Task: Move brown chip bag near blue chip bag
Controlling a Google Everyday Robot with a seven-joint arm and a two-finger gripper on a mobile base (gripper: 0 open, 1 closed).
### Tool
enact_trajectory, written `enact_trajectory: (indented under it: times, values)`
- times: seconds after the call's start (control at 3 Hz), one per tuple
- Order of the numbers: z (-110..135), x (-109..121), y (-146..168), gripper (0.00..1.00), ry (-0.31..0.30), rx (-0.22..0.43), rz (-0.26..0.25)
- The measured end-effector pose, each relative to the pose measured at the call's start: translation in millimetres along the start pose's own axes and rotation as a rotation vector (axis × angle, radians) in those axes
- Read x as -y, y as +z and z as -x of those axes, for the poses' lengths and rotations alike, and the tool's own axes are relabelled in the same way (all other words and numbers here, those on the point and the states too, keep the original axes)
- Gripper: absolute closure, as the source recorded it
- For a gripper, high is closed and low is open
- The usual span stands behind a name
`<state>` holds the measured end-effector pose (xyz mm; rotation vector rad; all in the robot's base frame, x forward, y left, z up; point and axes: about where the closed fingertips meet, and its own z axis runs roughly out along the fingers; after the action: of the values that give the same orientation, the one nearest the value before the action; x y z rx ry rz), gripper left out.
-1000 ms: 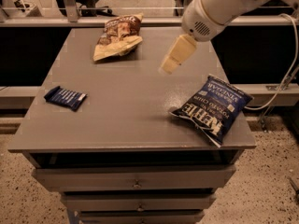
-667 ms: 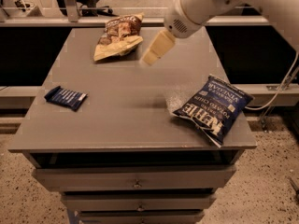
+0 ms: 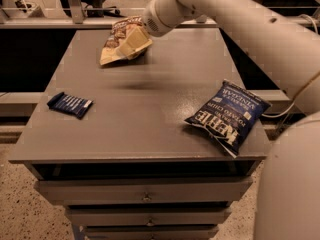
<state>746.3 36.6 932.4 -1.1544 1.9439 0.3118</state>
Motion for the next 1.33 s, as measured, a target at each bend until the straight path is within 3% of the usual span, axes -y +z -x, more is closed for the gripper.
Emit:
enact_trajectory:
  times: [0.33,1.0,1.33]
  values:
    - [12,14,49,0.00,0.066,0.029,-0.018]
    - [23,35,107,0.00,0.173,0.056,-0.040]
    - [19,38,123,0.18,0.198,0.042,-0.054]
